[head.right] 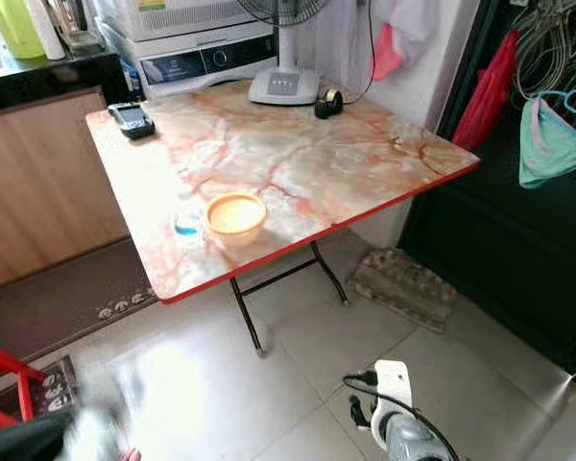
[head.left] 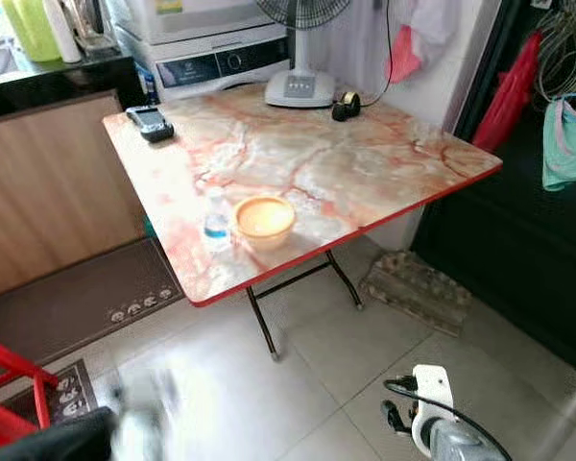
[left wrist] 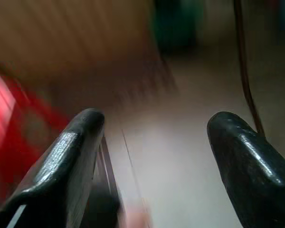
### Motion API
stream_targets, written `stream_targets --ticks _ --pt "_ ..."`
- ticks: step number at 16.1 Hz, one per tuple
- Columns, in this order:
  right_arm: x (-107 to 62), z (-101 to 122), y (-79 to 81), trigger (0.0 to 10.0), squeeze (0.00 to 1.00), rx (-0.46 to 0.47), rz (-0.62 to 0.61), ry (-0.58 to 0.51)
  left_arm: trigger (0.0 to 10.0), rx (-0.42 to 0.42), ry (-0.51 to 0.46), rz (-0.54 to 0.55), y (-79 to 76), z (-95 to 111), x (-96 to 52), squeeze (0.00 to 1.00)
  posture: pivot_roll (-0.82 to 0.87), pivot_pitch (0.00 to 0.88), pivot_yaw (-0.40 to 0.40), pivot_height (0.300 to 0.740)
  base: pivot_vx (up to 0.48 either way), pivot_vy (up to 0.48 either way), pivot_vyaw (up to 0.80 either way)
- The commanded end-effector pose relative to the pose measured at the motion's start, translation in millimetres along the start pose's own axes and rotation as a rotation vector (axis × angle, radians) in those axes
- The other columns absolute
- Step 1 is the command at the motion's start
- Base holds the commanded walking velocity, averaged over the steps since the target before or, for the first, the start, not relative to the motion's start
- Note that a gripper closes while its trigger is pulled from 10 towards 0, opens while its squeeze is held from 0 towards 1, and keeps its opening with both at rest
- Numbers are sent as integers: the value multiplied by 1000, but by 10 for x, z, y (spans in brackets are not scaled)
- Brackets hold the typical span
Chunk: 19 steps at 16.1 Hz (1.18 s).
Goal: Restocking fridge
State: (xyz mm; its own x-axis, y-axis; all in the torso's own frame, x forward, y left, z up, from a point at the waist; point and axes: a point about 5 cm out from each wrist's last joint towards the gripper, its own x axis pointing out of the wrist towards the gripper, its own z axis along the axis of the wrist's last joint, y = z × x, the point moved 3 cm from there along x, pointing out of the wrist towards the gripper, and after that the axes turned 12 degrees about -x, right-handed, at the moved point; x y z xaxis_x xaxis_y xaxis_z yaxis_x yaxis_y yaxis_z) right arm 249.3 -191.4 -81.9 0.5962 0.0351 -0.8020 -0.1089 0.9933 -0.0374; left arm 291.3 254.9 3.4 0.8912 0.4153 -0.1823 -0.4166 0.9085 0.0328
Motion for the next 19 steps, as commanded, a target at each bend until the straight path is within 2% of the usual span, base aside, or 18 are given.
stream_targets --ticks 1,2,6,7,9,10,11,12,14,19 --pt "1 13 -6 10000 0 0 -7 -3 10000 22 -143 -30 -97 246 33 0 23 0 7 740 0 0 0" --pt "1 15 -6 10000 0 0 -7 -4 10000 24 -207 -40 -128 338 23 0 26 0 8 740 0 0 0" --pt "4 26 10 10000 0 8 -6 -12 10000 43 -341 -46 -189 653 91 0 23 0 17 740 0 0 0" --pt "4 29 13 10000 0 11 -6 -13 10000 32 -385 -46 -200 794 129 0 21 0 17 740 0 0 0" --pt "5 35 9 10000 0 9 -6 -12 10000 -12 -438 -81 -264 1044 203 0 28 0 10 740 0 0 0" --pt "4 39 3 10000 0 3 -7 -10 10000 -95 -452 -88 -299 1160 236 0 32 0 8 740 0 0 0" --pt "4 45 -2 10000 0 2 -9 -11 10000 -157 -474 -147 -396 1306 258 0 34 0 5 740 0 0 0" --pt "4 52 -6 10000 0 0 -9 -13 10000 -175 -489 -266 -614 1446 246 0 35 0 2 740 0 0 0" --pt "3 59 -11 10000 0 2 -11 -17 10000 -145 -505 -321 -749 1519 214 0 30 0 0 740 0 0 0" --pt "2 74 -21 10000 0 -6 -10 -24 10000 -120 -490 -368 -823 1541 206 0 33 0 -8 740 0 0 0"
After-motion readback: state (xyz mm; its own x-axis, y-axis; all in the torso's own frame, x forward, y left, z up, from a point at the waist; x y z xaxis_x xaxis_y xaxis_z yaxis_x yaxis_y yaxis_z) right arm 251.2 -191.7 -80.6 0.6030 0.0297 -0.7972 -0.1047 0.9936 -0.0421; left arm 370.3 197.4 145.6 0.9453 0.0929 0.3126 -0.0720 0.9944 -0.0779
